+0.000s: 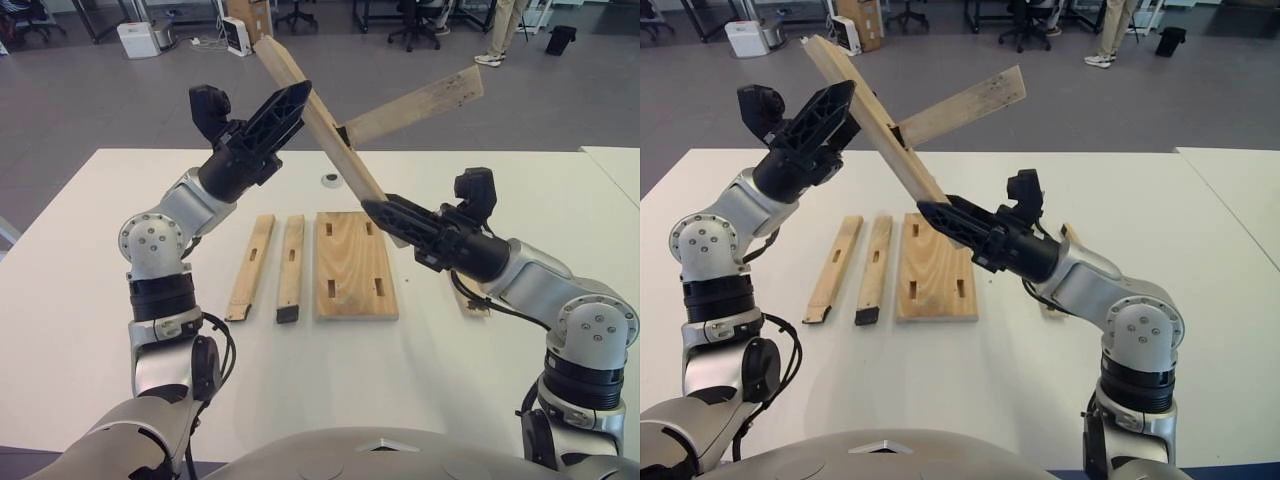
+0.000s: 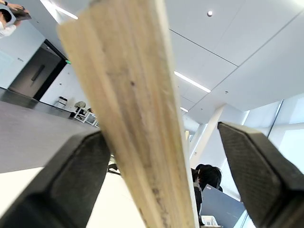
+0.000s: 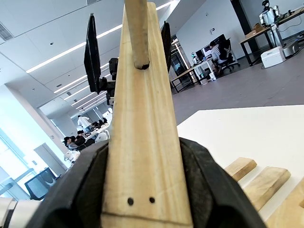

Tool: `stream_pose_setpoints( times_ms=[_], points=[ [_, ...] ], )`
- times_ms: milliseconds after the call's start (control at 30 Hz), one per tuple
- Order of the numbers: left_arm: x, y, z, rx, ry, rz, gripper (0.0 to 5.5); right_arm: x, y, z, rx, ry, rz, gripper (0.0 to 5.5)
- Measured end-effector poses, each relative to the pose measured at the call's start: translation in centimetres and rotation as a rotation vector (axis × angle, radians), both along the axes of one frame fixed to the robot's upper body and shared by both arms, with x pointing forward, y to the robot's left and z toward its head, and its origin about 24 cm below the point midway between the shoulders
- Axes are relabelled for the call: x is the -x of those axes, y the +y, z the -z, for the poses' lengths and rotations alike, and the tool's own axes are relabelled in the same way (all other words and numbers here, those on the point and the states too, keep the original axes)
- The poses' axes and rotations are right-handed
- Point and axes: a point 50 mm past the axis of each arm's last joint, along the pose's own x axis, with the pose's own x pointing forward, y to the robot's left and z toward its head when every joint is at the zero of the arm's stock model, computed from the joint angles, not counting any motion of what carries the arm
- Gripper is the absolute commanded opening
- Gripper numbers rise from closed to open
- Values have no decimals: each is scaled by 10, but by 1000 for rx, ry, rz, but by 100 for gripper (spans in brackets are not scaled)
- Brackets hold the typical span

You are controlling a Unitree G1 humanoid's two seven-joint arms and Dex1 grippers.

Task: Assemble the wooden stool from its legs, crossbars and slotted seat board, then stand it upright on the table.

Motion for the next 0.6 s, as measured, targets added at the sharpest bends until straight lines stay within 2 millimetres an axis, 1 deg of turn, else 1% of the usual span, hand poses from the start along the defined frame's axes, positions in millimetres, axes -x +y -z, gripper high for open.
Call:
stream_pose_setpoints(
  times_ms=[67, 200, 267, 533, 567, 600],
  points=[
    [2, -1, 0, 10, 4, 31, 313, 2, 0, 0, -4, 5, -20, 207],
    [3, 1, 0, -6, 7, 41, 237, 5, -1, -2, -30, 14, -44, 207],
    [3, 1, -1, -5, 5, 49, 215, 5, -2, -1, -30, 20, -43, 207],
    [4, 1, 0, -9, 10, 65, 210, 6, -3, 2, -38, 29, -46, 207],
    [4, 1, 0, -9, 11, 64, 210, 6, -3, 2, -37, 30, -42, 245],
    [3, 1, 1, -8, 15, 61, 209, 5, -2, 3, -37, 32, -34, 257]
  ],
)
